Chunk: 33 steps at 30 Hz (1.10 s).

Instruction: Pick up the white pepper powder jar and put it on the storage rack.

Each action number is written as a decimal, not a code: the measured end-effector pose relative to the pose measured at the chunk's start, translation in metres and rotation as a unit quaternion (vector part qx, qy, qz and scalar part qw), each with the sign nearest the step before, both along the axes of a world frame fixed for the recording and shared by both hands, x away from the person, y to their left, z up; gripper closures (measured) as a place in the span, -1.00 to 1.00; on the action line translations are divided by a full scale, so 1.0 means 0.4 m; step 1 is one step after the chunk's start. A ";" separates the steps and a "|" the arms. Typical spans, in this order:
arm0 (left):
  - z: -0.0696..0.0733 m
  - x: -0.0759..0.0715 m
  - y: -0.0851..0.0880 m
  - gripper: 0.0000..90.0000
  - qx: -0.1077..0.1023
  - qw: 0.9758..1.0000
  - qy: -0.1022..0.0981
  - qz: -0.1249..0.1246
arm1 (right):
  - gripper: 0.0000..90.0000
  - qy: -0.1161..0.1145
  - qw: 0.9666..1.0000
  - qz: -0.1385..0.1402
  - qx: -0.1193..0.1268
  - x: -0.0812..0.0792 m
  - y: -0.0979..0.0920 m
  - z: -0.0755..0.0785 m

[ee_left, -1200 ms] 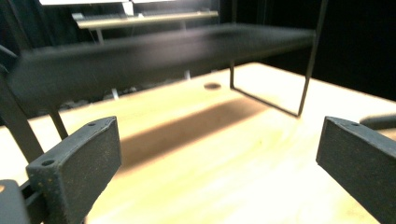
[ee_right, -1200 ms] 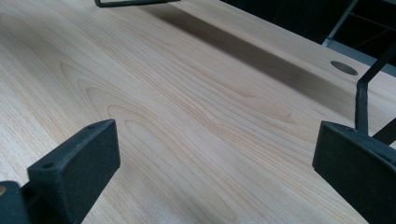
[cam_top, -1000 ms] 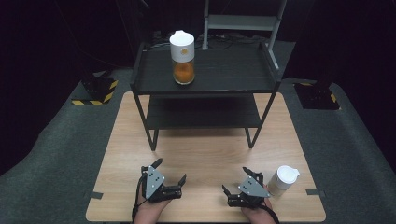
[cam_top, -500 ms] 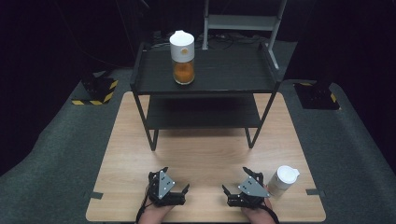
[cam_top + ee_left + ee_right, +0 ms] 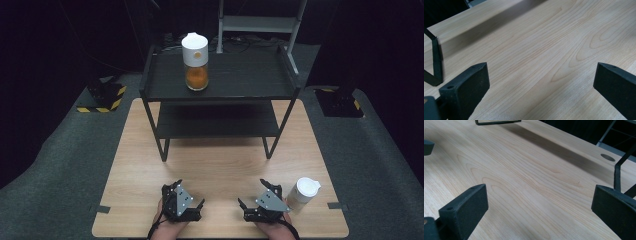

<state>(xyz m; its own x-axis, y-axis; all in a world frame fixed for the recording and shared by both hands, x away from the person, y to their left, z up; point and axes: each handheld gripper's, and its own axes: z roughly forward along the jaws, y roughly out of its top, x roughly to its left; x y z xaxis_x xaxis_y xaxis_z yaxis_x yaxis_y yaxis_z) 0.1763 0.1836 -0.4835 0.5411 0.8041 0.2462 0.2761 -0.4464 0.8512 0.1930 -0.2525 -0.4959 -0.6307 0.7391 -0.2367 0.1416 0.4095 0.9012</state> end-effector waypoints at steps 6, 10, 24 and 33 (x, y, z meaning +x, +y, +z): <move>0.001 0.004 0.004 -0.99 -0.002 1.000 0.003 -0.004 | -1.00 0.000 1.000 -0.004 0.004 -0.002 0.000 -0.001; 0.000 0.002 0.000 -0.99 0.001 1.000 0.000 -0.004 | -1.00 -0.001 1.000 -0.004 0.014 -0.004 -0.007 -0.003; -0.001 0.001 0.001 -0.99 0.005 1.000 -0.003 -0.010 | -1.00 -0.015 0.999 -0.009 0.035 -0.025 -0.026 0.020; -0.001 0.002 0.004 -0.99 0.002 1.000 -0.001 -0.012 | -1.00 -0.027 0.998 -0.013 0.060 -0.043 -0.045 0.046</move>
